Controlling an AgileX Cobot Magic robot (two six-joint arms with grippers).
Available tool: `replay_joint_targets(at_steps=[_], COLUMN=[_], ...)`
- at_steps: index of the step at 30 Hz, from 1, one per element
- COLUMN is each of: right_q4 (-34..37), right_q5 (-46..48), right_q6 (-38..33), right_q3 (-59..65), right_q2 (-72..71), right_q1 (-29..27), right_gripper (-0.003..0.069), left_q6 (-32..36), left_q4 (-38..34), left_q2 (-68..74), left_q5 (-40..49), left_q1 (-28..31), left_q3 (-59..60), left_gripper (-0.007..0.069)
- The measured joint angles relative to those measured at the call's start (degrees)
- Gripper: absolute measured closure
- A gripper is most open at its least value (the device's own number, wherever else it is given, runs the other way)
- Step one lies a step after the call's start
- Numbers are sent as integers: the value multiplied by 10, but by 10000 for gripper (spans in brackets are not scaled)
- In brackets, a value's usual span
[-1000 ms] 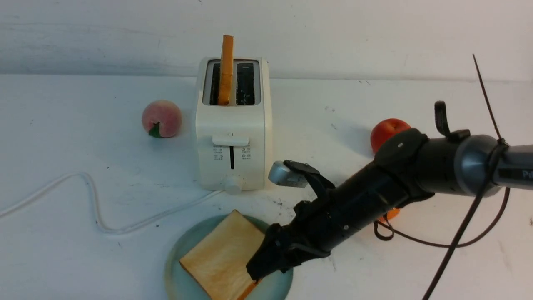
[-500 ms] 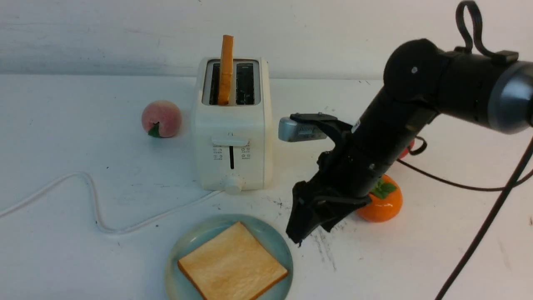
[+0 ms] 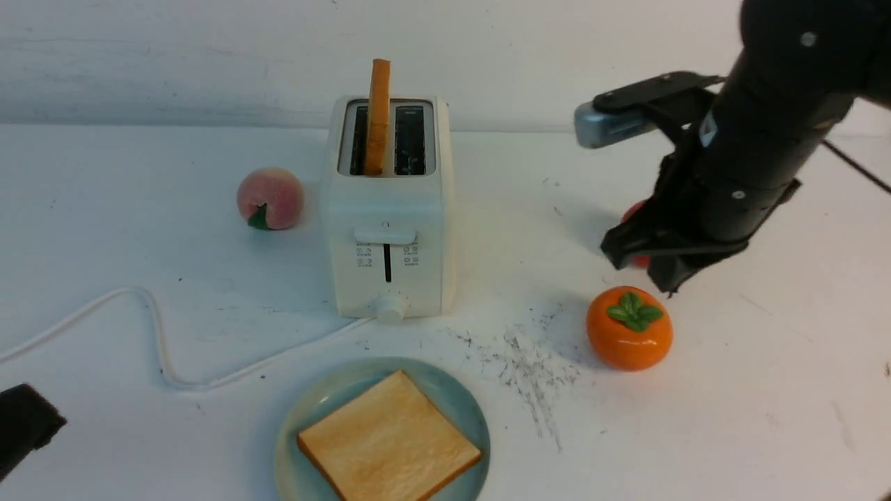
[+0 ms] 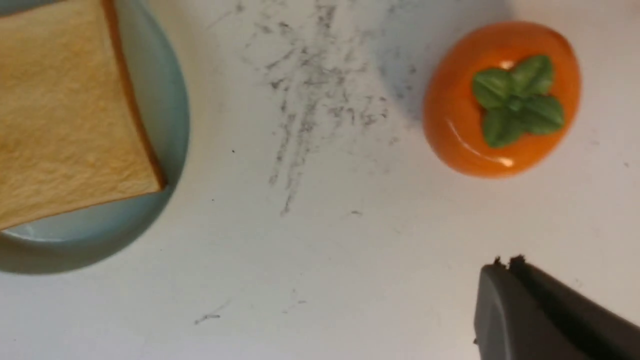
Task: Take toasted bread from bread machine on white table place on plate.
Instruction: 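Reach for a toast slice standing in the toaster with the left gripper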
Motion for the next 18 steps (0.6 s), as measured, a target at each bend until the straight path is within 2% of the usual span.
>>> replay_joint_targets(at_steps=[5,9,12,13,15,16,18], right_q4=[27,90,124,125,128,128,128], right_q5=[2,-8,-38,-40,-56,-57,-63], right_q6=[10,10,10,10,10,10,10], right_q3=[102,205,284,289,346,350,394], right_q2=[-116,-195,-246,-249,-285,-285,-315], right_q1=[0,0,0,0,0,0,0], right_gripper=[678,676,675,675,675,675,673], left_q6=[93,160,179,180,182,182,170], left_q4=[5,8,11,11,12,12,30], left_q2=[197,359,478,494,595,595,694], left_q5=[128,208,261,266,319,323,363], left_q1=[0,0,0,0,-3,-3,-25], left_q3=[-149,-277,-393,-401,-510,-519,-631], left_gripper=[638,638,638,638,638,638,638])
